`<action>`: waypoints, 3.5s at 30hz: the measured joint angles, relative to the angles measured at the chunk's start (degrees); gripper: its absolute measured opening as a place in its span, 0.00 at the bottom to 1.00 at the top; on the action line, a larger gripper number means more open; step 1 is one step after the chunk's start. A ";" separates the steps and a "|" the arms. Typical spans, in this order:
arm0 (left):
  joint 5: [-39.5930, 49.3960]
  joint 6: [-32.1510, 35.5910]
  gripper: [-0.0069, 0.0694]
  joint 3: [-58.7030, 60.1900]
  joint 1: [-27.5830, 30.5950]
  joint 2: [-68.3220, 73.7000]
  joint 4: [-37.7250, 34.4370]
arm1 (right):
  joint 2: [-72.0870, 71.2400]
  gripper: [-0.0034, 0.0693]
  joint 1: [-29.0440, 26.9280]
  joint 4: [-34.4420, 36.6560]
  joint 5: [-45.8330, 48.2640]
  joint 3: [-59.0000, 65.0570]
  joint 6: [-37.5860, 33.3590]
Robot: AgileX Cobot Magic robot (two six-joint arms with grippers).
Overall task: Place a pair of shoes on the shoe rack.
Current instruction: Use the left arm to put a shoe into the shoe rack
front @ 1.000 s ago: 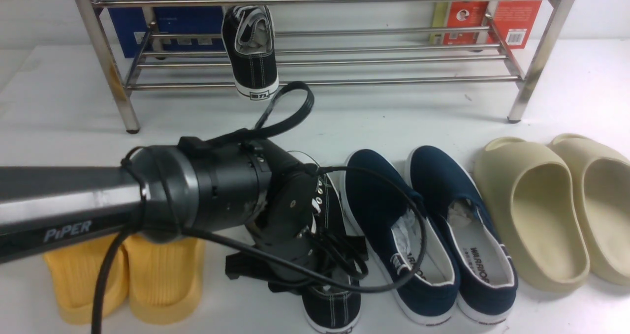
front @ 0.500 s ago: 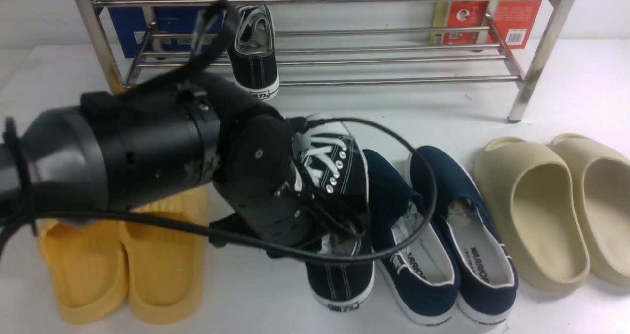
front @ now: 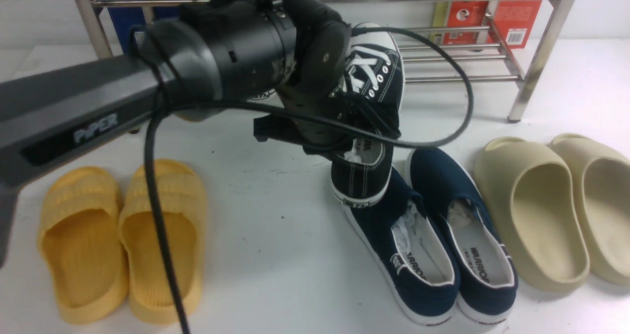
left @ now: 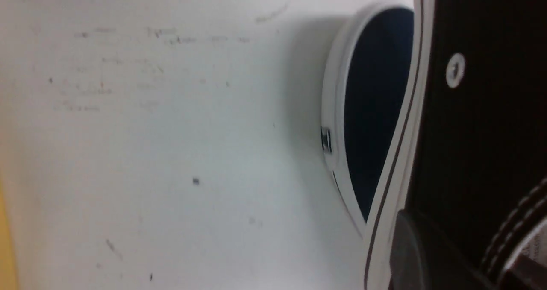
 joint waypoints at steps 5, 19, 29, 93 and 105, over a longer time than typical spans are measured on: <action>1.68 1.36 0.07 -11.29 5.03 9.01 0.39 | 0.00 0.38 0.00 0.00 0.00 0.00 0.00; 1.41 1.36 0.07 -27.79 10.56 20.17 2.73 | 0.00 0.38 0.00 0.00 0.00 0.00 0.00; -3.35 1.01 0.07 -29.78 12.75 22.46 4.10 | 0.00 0.38 0.00 0.00 0.00 0.00 0.00; 5.60 0.29 0.33 -37.09 11.83 22.40 1.37 | 0.00 0.38 0.00 0.00 0.00 0.00 0.00; 20.07 2.01 0.33 -38.20 0.92 18.20 16.94 | 0.00 0.38 0.00 0.00 0.00 0.00 0.00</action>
